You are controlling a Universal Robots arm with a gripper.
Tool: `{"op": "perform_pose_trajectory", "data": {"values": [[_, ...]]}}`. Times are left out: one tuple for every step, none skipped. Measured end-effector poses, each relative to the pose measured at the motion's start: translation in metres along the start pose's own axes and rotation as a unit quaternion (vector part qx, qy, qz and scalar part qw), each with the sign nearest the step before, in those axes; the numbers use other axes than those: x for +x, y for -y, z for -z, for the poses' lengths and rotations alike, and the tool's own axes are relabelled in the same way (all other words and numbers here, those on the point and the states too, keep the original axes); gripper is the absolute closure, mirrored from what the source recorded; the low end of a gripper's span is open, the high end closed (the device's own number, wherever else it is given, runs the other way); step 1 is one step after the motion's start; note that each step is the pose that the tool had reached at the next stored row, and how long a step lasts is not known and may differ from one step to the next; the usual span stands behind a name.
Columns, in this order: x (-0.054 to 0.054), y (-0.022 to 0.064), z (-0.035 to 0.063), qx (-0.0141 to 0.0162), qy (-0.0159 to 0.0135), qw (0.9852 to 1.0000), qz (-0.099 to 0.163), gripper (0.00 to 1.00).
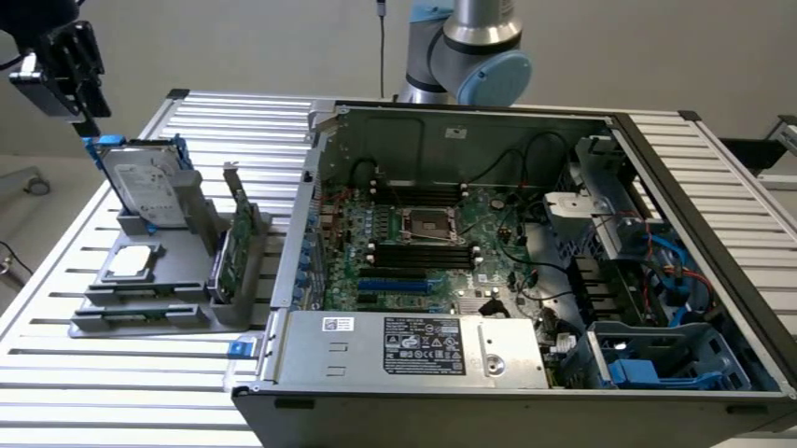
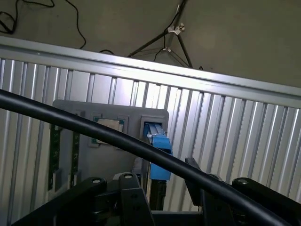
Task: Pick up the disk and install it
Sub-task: 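Pick up the disk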
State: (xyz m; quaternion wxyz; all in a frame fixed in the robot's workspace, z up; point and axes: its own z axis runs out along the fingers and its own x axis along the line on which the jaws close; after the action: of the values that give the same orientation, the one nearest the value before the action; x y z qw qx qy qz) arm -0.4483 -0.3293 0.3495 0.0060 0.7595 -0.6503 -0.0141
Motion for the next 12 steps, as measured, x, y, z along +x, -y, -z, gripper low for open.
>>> {"op": "perform_pose_trajectory", "data": {"values": [[0.0, 0.0004, -0.0017, 0.0, 0.0, 1.0, 0.0, 0.52], [0.0, 0.0009, -0.0035, 0.0, 0.0, 1.0, 0.0, 0.52], [0.0, 0.0014, -0.0053, -0.0001, 0.0, 1.0, 0.0, 0.52], [0.0, 0.0019, -0.0071, 0.0, 0.0, 1.0, 0.0, 0.52], [0.0, 0.0024, -0.0089, 0.0, 0.0, 1.0, 0.0, 0.52], [0.001, 0.003, -0.0107, 0.0, 0.0, 1.0, 0.0, 0.52], [0.001, 0.0036, -0.0125, 0.0, 0.0, 1.0, 0.0, 0.52], [0.001, 0.0042, -0.0143, 0.0, 0.0, 1.0, 0.0, 0.52], [0.001, 0.0047, -0.016, -0.0001, 0.0, 1.0, 0.0, 0.52], [0.001, 0.0053, -0.0179, 0.0, 0.0, 1.0, 0.0, 0.52], [0.001, 0.0058, -0.0197, 0.0, 0.0, 1.0, 0.0, 0.52], [0.001, 0.0063, -0.0215, 0.0, 0.0, 1.0, 0.0, 0.52]]}}
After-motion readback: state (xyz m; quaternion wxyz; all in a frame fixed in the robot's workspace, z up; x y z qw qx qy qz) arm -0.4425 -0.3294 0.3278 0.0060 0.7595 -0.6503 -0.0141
